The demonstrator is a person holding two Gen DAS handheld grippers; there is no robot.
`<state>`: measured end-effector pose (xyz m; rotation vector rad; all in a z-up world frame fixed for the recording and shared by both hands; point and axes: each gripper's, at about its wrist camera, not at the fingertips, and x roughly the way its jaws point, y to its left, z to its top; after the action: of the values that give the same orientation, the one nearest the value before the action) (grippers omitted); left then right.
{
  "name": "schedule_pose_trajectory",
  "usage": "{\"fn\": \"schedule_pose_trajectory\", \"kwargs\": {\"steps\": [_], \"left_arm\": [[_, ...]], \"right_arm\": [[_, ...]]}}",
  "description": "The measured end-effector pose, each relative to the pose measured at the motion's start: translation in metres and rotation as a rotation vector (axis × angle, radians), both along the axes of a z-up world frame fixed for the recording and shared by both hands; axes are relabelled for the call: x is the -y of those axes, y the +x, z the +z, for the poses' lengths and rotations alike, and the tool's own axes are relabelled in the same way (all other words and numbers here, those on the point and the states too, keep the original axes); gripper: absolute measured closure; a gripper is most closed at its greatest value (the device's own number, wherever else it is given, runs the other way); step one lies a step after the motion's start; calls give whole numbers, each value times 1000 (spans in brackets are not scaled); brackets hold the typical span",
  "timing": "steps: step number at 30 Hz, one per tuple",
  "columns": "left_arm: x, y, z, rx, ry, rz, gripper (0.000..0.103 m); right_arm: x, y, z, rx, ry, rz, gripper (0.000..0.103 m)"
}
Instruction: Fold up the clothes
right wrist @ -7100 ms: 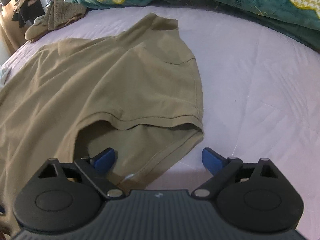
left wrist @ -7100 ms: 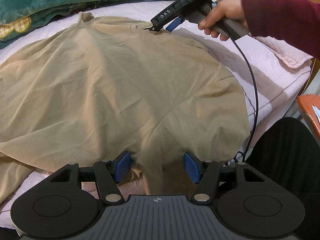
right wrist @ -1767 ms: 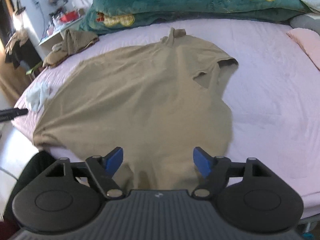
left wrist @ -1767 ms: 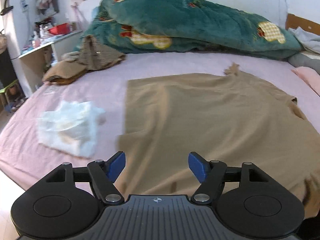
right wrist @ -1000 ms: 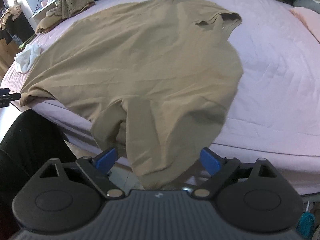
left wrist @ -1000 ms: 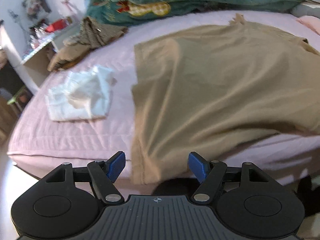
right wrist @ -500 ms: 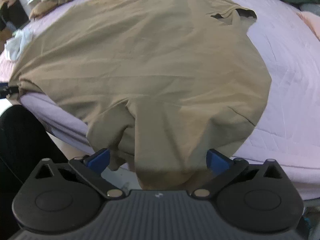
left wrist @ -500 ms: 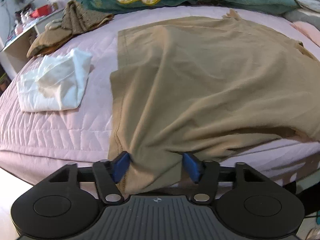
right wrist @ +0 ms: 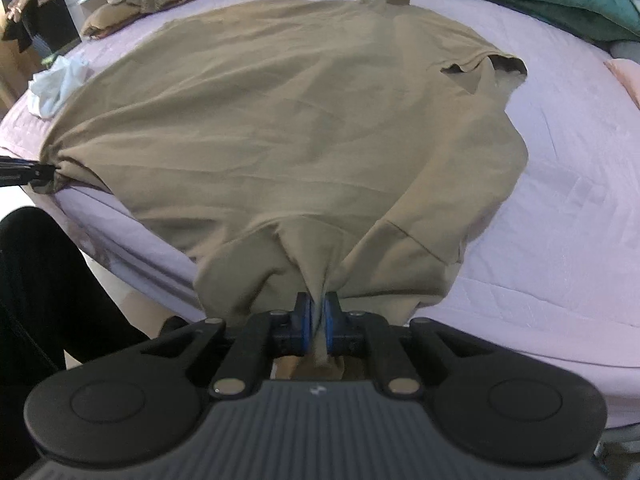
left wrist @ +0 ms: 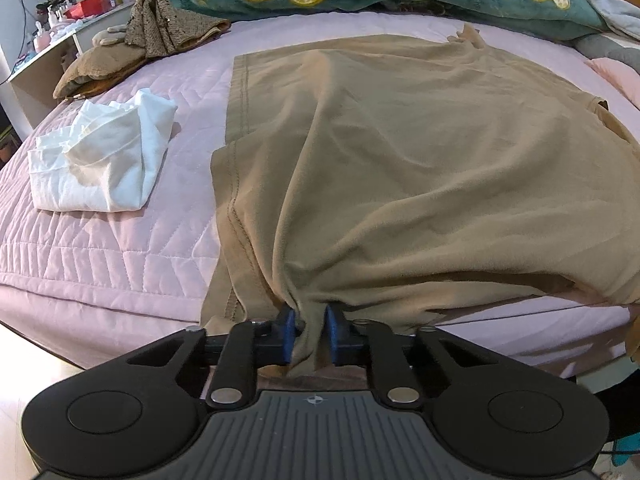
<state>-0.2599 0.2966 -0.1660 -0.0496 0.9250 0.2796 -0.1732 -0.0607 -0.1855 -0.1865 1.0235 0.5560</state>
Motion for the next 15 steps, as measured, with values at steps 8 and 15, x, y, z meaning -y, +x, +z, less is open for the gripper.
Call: {"fn": "schedule_pose_trajectory", "kwargs": {"steps": [8, 15], "left_arm": [[3, -2, 7, 26, -7, 4, 100], [3, -7, 29, 59, -15, -3, 100]], "right_arm": [[19, 2, 16, 14, 90, -25, 100], [22, 3, 38, 42, 150, -24, 100]]}}
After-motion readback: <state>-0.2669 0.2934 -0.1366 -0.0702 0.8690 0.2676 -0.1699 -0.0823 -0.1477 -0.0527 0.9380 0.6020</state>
